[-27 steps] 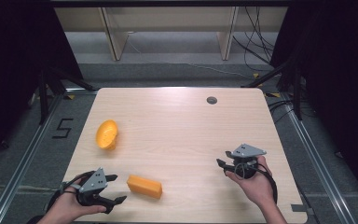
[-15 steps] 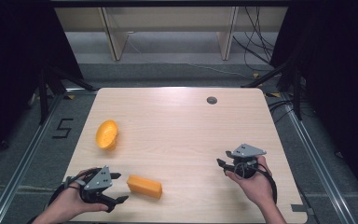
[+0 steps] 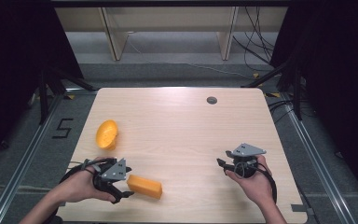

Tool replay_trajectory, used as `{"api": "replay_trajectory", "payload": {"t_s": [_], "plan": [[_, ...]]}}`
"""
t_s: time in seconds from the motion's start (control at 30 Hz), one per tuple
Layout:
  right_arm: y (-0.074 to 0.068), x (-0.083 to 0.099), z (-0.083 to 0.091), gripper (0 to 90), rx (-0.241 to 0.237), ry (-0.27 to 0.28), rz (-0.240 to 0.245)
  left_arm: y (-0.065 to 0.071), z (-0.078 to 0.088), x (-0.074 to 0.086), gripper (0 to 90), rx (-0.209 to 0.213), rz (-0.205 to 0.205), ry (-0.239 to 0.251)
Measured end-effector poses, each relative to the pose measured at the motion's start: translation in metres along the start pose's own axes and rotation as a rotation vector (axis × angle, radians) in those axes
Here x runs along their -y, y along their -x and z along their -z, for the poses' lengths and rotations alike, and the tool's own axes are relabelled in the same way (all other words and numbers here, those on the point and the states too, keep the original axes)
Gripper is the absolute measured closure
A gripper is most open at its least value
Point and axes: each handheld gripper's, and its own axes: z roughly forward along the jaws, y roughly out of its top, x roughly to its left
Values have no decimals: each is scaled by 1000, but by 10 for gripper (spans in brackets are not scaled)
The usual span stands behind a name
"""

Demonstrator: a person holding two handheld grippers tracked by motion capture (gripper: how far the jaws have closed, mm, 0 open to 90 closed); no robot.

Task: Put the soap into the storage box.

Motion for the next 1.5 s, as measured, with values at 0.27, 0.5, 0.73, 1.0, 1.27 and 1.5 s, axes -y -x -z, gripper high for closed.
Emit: {"api": "replay_trajectory", "payload": {"t_s": [0.27,0.5,0.73,1.0,1.27,1.5], "plan": [[1,1,0,517,-5,-5,-4,-7,-13,-16,255,33,-51,-39],[1,1,0,517,-3,-12,1,-8,-24,-26,263,49,-98,-90],[1,1,-1,517,-7,-13,-4,-9,-28,-34,286,65,-131,-109],[1,1,-1,517,-7,-13,-3,-8,-34,-44,328,104,-160,-151],[1,1,-1,516,-8,-15,-1,-9,-39,-47,329,134,-180,-192],[1,1,-1,516,-7,-16,1,-8,-44,-47,357,153,-192,-225]]}}
